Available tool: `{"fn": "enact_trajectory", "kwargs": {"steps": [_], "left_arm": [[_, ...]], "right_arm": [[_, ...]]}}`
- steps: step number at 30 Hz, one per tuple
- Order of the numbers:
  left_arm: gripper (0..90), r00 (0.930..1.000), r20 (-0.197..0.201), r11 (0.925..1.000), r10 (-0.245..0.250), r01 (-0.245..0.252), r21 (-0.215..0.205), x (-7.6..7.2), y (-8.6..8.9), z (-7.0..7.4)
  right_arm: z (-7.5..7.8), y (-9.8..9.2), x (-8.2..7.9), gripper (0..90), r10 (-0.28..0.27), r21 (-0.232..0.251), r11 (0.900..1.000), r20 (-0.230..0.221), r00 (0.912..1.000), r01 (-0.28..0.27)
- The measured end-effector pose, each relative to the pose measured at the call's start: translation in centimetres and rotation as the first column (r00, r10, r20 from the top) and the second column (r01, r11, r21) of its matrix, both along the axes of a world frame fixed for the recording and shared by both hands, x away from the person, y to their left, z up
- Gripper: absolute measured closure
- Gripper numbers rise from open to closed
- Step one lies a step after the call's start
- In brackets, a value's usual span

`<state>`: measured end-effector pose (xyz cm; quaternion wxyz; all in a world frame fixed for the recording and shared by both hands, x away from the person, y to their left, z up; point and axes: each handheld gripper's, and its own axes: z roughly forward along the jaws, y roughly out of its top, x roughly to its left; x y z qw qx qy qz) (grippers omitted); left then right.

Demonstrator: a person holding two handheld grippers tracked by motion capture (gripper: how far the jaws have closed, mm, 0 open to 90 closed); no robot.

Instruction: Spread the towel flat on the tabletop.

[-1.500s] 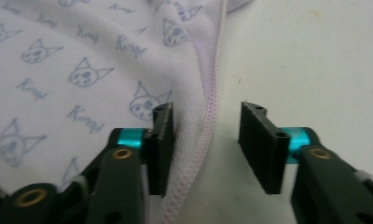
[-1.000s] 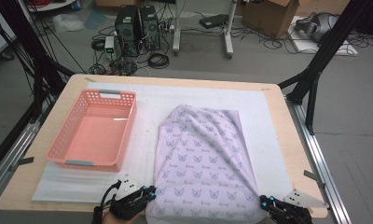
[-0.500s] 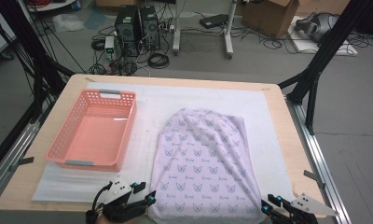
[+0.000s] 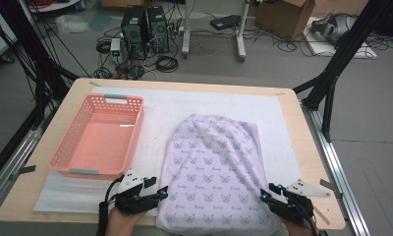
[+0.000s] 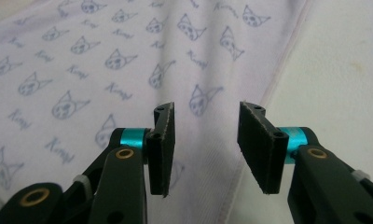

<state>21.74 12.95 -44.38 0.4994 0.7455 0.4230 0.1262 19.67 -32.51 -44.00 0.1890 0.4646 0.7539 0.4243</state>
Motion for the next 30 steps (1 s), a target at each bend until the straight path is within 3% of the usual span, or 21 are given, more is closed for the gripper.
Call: {"fn": "enact_trajectory", "kwargs": {"steps": [14, 22, 25, 28, 30], "left_arm": [[42.2, 0.9995, -0.007, 0.9994, -0.03, 0.03, -0.021, 5.3, -0.8, 0.4], [41.5, 0.9992, -0.01, 0.9992, -0.04, 0.04, -0.009, 7.3, -1.5, 0.3], [41.3, 0.9992, -0.018, 0.9994, -0.034, 0.034, -0.01, 7.7, -1.7, 0.3], [41.1, 0.9998, -0.007, 0.9997, -0.019, 0.019, -0.017, 8.1, -1.9, 0.4], [40.9, 0.9996, -0.019, 0.9998, -0.021, 0.021, -0.003, 8.6, -2.0, 0.6]], "right_arm": [[-0.1, 0.3, 5.1, 53.3, 0.018, -0.002, 1.0, -0.018, 0.9997, -0.018], [-0.5, 2.3, 7.9, 53.3, 0.092, -0.008, 0.996, -0.044, 0.9948, -0.092], [-0.9, 2.9, 8.8, 63.2, 0.098, -0.045, 0.994, -0.066, 0.993, -0.101], [-0.9, 2.9, 9.0, 84.0, 0.09, -0.077, 0.993, -0.07, 0.9935, -0.095], [-0.6, 2.6, 8.9, 86.0, 0.1, -0.088, 0.99, -0.082, 0.9916, -0.107]]}}
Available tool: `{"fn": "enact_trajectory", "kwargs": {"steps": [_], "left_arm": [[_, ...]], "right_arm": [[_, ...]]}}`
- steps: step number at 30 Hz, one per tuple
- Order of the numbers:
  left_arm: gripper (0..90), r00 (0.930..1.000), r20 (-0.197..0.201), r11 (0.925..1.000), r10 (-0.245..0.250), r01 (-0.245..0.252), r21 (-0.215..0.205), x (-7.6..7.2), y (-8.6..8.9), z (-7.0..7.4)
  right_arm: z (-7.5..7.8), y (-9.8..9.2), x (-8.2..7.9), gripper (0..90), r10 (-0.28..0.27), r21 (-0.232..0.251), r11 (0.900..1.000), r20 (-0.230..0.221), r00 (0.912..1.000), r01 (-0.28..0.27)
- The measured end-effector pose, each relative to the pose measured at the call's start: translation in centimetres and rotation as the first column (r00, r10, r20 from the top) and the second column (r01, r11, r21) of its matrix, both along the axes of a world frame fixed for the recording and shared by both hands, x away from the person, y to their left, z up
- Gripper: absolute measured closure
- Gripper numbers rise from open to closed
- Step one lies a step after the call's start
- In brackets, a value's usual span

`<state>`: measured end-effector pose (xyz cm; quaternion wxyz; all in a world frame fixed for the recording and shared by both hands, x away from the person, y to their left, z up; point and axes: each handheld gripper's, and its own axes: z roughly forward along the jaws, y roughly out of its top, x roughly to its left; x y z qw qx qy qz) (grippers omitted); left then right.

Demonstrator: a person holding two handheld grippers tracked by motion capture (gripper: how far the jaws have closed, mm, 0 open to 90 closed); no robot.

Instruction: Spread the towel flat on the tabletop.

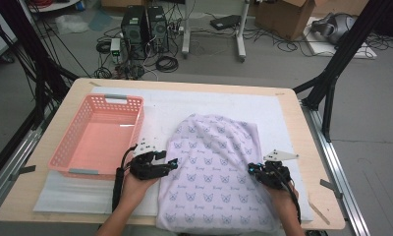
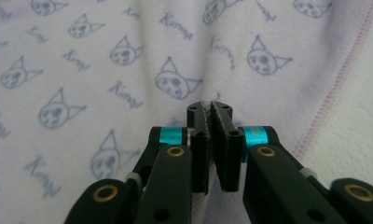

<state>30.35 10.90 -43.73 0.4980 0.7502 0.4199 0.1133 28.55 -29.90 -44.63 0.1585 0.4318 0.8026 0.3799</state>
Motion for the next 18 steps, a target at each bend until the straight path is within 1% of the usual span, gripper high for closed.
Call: {"fn": "enact_trajectory", "kwargs": {"steps": [1, 3, 5, 8, 10, 11, 12, 13, 14, 15, 18], "left_arm": [[40.5, 1.0, 0.002, 1.0, 0.003, -0.003, 0.004, 0.3, -0.1, 0.2], [40.2, 0.9998, 0.016, 0.9999, 0.014, -0.014, -0.003, 0.9, -0.2, 0.5], [40.0, 0.9998, 0.008, 0.9998, 0.018, -0.018, 0.007, 1.6, -0.4, 0.9], [39.6, 0.9995, 0.019, 0.9997, 0.025, -0.025, 0.0, 2.7, -0.7, 1.4], [39.5, 0.9994, 0.017, 0.9996, 0.029, -0.029, 0.005, 3.5, -1.1, 1.8], [39.5, 0.9993, 0.019, 0.9994, 0.031, -0.031, 0.011, 3.9, -1.2, 2.0], [39.5, 0.9991, 0.021, 0.9993, 0.036, -0.037, 0.009, 4.4, -1.4, 2.1], [39.4, 0.9991, 0.018, 0.9992, 0.038, -0.038, 0.01, 4.9, -1.6, 2.3], [39.4, 0.9991, 0.016, 0.999, 0.04, -0.04, 0.019, 5.4, -1.8, 2.5], [39.3, 0.9987, 0.027, 0.999, 0.042, -0.043, 0.016, 5.9, -2.0, 2.5], [39.4, 0.9988, 0.011, 0.9981, 0.048, -0.048, 0.039, 7.6, -2.5, 2.7]], "right_arm": [[0.2, -0.2, -0.2, 86.1, 0.005, -0.007, 1.0, -0.001, 1.0, -0.005], [0.5, -0.8, -0.7, 86.3, 0.022, 0.0, 1.0, -0.003, 0.9997, -0.022], [0.8, -1.4, -1.4, 86.3, 0.069, 0.009, 0.998, 0.002, 0.9976, -0.069], [0.9, -2.0, -2.4, 86.2, 0.113, -0.002, 0.994, -0.016, 0.9935, -0.113], [0.8, -2.4, -3.0, 86.1, 0.132, -0.014, 0.991, -0.026, 0.9909, -0.132], [0.8, -2.6, -3.1, 85.7, 0.133, -0.013, 0.991, -0.025, 0.9907, -0.134], [0.7, -2.8, -3.2, 84.1, 0.133, 0.001, 0.991, -0.027, 0.9908, -0.133], [0.8, -3.0, -3.2, 79.5, 0.131, 0.012, 0.991, -0.02, 0.9913, -0.13], [0.8, -3.1, -3.2, 73.1, 0.118, 0.019, 0.993, -0.011, 0.993, -0.118], [0.9, -3.2, -3.0, 70.8, 0.107, 0.027, 0.994, 0.002, 0.9942, -0.107], [1.3, -3.6, -2.9, 64.9, 0.081, 0.054, 0.995, 0.038, 0.996, -0.083]]}}
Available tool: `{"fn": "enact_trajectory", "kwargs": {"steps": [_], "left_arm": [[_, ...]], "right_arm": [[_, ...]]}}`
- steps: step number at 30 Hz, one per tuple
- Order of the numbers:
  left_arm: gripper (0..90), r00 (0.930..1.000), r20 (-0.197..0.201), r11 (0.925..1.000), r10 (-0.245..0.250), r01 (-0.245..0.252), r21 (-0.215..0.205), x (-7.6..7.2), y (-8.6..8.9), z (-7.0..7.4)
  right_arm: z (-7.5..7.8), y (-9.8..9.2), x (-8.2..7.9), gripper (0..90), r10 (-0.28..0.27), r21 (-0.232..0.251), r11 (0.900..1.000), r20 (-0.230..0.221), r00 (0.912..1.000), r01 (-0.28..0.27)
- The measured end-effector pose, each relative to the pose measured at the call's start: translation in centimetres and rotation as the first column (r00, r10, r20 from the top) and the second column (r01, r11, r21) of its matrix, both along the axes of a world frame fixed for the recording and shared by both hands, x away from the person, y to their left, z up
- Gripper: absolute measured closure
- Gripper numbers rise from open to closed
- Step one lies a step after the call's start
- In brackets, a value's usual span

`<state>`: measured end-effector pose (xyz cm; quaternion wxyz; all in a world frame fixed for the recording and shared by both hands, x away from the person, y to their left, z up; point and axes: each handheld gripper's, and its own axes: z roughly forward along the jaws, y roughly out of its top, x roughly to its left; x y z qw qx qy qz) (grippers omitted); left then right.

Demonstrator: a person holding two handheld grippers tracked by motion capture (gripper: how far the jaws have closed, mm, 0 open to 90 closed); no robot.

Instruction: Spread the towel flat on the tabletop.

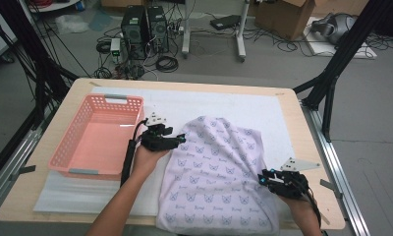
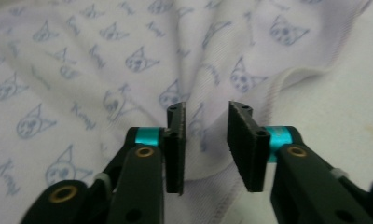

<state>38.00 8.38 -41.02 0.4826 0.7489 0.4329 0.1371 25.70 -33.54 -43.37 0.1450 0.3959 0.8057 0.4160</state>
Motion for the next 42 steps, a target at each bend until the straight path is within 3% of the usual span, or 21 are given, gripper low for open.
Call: {"fn": "enact_trajectory", "kwargs": {"steps": [5, 9, 11, 16, 21, 23, 26, 28, 30, 35, 42], "left_arm": [[40.2, 0.9997, -0.021, 0.9999, -0.007, 0.007, -0.014, 2.9, -0.8, 0.0], [38.7, 0.9989, -0.04, 0.9996, -0.024, 0.023, -0.016, 4.9, -1.4, -0.1], [38.0, 0.9985, -0.028, 0.9987, -0.046, 0.045, -0.023, 5.7, -2.0, -0.1], [35.9, 0.9967, -0.045, 0.9977, -0.067, 0.067, 0.005, 7.4, -3.9, -0.2], [36.1, 0.9903, -0.081, 0.9897, -0.113, 0.119, 0.079, 8.1, -6.1, -1.5], [42.1, 0.9892, -0.081, 0.9863, -0.122, 0.13, 0.102, 8.0, -6.7, -1.9], [66.8, 0.9857, -0.089, 0.9772, -0.143, 0.155, 0.146, 7.7, -7.1, -2.2], [80.6, 0.9858, -0.054, 0.9706, -0.159, 0.166, 0.174, 7.1, -7.4, -1.8], [82.6, 0.9856, -0.02, 0.9718, -0.168, 0.169, 0.165, 6.3, -7.4, -1.2], [82.8, 0.9834, 0.018, 0.9771, -0.181, 0.177, 0.117, 4.0, -6.5, -0.8], [82.8, 0.9723, 0.069, 0.9714, -0.223, 0.216, 0.098, 0.5, -5.8, -0.5]], "right_arm": [[0.3, -0.6, 0.1, 62.4, -0.035, 0.037, 0.999, 0.029, 0.9989, 0.034], [0.3, -0.9, 0.1, 61.0, -0.049, 0.045, 0.998, 0.024, 0.9985, 0.047], [0.3, -1.1, 0.1, 59.8, -0.055, 0.05, 0.997, 0.021, 0.9982, 0.054], [0.4, -1.4, 0.0, 55.7, -0.076, 0.063, 0.995, 0.024, 0.9968, 0.075], [0.5, -2.0, -0.1, 52.6, -0.096, 0.075, 0.993, 0.026, 0.995, 0.094], [0.5, -2.1, -0.2, 52.1, -0.104, 0.079, 0.992, 0.021, 0.9944, 0.102], [0.5, -2.4, -0.2, 52.1, -0.112, 0.081, 0.991, 0.023, 0.9935, 0.11], [0.5, -2.5, -0.3, 52.1, -0.117, 0.082, 0.99, 0.024, 0.9929, 0.114], [0.5, -2.5, -0.3, 52.1, -0.122, 0.087, 0.989, 0.02, 0.9923, 0.12], [0.7, -2.1, -0.2, 52.0, -0.126, 0.095, 0.988, 0.034, 0.9914, 0.123], [1.0, -0.3, 1.8, 49.3, -0.13, 0.091, 0.988, 0.037, 0.9908, 0.126]]}}
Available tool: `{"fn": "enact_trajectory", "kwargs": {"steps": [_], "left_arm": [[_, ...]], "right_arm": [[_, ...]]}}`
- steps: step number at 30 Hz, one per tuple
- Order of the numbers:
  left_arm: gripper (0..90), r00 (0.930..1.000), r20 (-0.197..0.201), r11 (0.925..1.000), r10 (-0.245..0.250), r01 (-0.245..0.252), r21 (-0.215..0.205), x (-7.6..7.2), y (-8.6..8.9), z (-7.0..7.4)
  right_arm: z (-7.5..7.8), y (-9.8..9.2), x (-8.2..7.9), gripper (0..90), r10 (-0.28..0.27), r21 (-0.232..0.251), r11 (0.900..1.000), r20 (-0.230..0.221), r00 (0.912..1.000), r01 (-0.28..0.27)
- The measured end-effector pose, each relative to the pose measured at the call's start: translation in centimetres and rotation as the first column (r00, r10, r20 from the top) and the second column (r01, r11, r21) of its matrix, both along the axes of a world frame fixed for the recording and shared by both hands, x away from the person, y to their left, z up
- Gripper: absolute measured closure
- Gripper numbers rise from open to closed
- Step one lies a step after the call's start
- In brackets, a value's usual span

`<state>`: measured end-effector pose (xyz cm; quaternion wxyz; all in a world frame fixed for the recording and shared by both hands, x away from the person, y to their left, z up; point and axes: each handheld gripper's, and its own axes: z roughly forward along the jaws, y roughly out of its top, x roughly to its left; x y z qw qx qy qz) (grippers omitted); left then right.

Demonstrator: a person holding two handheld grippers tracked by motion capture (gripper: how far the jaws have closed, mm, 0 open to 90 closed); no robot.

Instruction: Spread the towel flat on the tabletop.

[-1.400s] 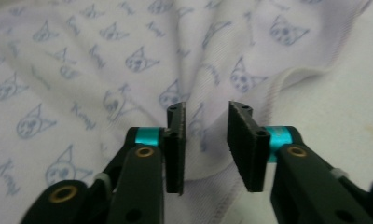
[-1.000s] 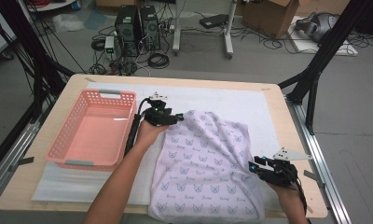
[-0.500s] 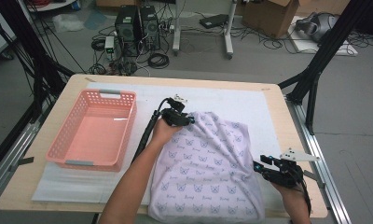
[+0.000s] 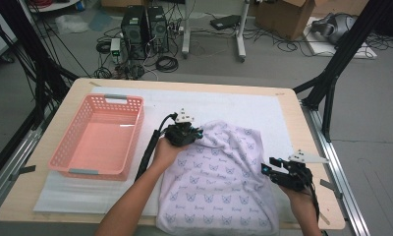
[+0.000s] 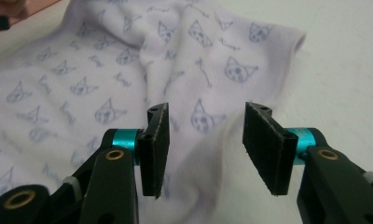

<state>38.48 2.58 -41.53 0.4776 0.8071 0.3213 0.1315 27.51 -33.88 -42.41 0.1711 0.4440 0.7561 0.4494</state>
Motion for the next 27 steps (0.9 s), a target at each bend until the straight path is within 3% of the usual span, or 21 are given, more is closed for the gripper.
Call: {"fn": "enact_trajectory", "kwargs": {"steps": [5, 9, 11, 14, 16, 21, 25, 27], "left_arm": [[82.7, 0.9998, 0.003, 0.9998, -0.018, 0.018, 0.0, -1.9, 0.5, -0.7], [82.7, 0.9998, 0.0, 0.9998, -0.018, 0.018, 0.01, -2.7, 0.9, -1.4], [82.5, 0.9999, -0.005, 1.0, -0.01, 0.01, 0.0, -2.9, 1.0, -1.7], [82.6, 1.0, -0.004, 1.0, -0.002, 0.002, -0.004, -3.0, 1.3, -1.7], [82.5, 1.0, 0.008, 0.9999, 0.003, -0.003, -0.015, -3.3, 1.6, -1.3], [82.0, 1.0, 0.006, 0.9994, 0.005, -0.004, -0.036, -4.7, 2.3, -1.1], [81.8, 0.9999, -0.003, 0.9983, -0.011, 0.011, -0.058, -6.5, 2.4, -1.6], [81.8, 0.9997, 0.001, 0.9987, -0.025, 0.025, -0.045, -7.5, 2.3, -1.9]], "right_arm": [[0.3, 3.1, 3.8, 44.6, -0.001, -0.064, 0.998, -0.023, 0.9997, 0.0], [-0.1, 5.5, 6.8, 46.5, -0.001, -0.123, 0.992, -0.05, 0.9987, -0.006], [-0.5, 6.6, 7.9, 52.5, 0.032, -0.129, 0.991, -0.067, 0.9972, -0.04], [-0.8, 7.6, 8.6, 83.3, 0.096, -0.155, 0.982, -0.081, 0.9921, -0.108], [-0.4, 7.8, 8.2, 85.7, 0.107, -0.187, 0.976, -0.06, 0.9925, -0.116], [1.0, 6.7, 5.5, 85.9, 0.148, -0.178, 0.973, 0.002, 0.9889, -0.146], [0.9, 5.7, 2.6, 85.9, 0.188, -0.175, 0.968, 0.028, 0.9817, -0.181], [0.6, 5.6, 1.2, 85.9, 0.201, -0.181, 0.964, 0.029, 0.9791, -0.193]]}}
